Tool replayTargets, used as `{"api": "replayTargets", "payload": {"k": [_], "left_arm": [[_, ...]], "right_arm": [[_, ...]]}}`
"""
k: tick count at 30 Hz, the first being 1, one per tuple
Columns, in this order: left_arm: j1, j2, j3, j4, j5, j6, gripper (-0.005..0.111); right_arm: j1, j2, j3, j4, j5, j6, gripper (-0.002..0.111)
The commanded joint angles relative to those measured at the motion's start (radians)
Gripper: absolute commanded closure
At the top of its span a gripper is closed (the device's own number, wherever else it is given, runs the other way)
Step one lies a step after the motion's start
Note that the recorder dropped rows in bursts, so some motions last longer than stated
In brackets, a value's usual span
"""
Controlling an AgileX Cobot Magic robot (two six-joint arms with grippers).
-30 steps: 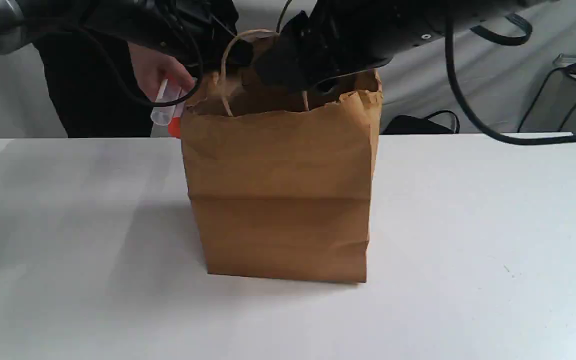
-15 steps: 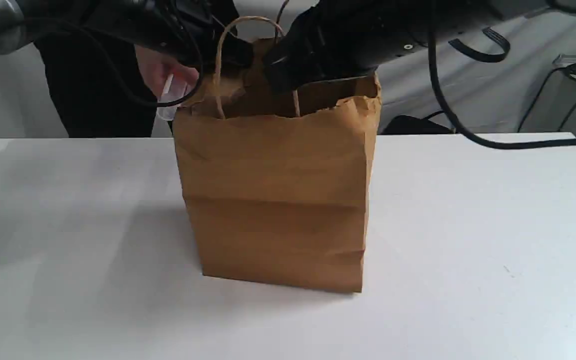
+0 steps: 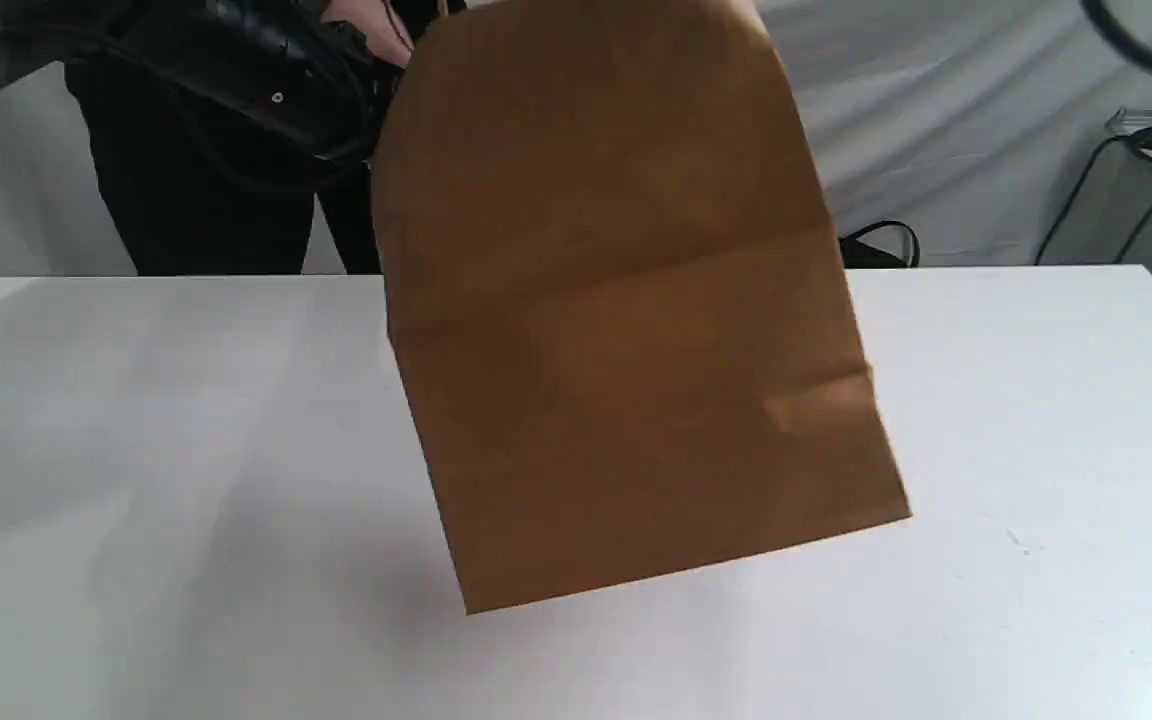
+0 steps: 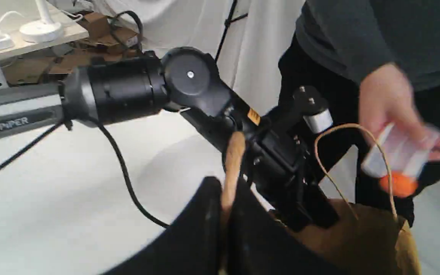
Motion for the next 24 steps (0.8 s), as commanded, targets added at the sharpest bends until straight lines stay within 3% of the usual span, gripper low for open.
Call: {"api": "replayTargets", "payload": {"k": [1,16,24], "left_arm": [[0.003,-0.002,-0.002,0.020,0.013,-0.018,0.107],[0.003,-0.002,-0.002,0.020,0.045,-0.025,0.107],[0.003,-0.045,-0.002,0.020,0.032,0.031,0.107]], "right_arm": [[0.001,-0.006,-0.038,0.026,0.028,0.008,0.108],[0.001,-0.006,-0.038,0.024,0.063,0.008,0.108],[0.001,-0.006,0.000,-0.049,0.202,0.006,0.108]]}}
